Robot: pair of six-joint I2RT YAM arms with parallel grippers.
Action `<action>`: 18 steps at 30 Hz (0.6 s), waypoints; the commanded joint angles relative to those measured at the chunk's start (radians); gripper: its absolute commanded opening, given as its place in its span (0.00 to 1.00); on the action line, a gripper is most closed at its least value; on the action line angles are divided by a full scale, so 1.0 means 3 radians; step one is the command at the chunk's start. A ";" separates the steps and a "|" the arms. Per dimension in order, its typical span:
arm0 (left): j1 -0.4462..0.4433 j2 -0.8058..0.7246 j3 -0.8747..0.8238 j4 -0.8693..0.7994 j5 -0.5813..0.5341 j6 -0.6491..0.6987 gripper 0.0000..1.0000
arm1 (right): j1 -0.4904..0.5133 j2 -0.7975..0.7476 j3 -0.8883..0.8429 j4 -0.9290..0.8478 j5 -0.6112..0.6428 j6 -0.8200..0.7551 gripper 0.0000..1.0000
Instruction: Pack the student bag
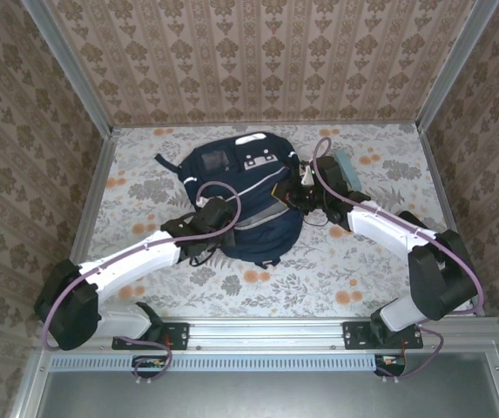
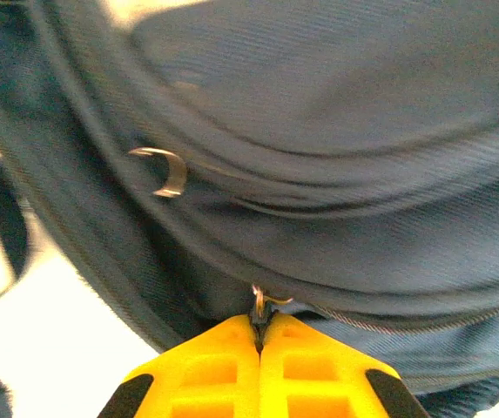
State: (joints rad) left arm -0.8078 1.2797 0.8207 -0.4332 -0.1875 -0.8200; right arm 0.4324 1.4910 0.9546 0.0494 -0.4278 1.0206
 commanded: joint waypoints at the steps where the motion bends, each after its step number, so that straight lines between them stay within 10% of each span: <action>1: 0.0210 -0.0164 -0.0015 -0.0270 -0.0335 0.0189 0.00 | -0.0068 -0.0199 0.0157 -0.0106 0.0124 -0.0200 0.06; 18: 0.0955 -0.0093 -0.0015 0.0360 0.0834 0.1014 0.10 | -0.0070 -0.0245 0.0050 -0.0143 -0.0288 -0.0242 0.02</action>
State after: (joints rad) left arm -0.5217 1.2629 0.8135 -0.3553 -0.0757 -0.5762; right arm 0.4149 1.4738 0.9657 -0.0051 -0.4706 0.9714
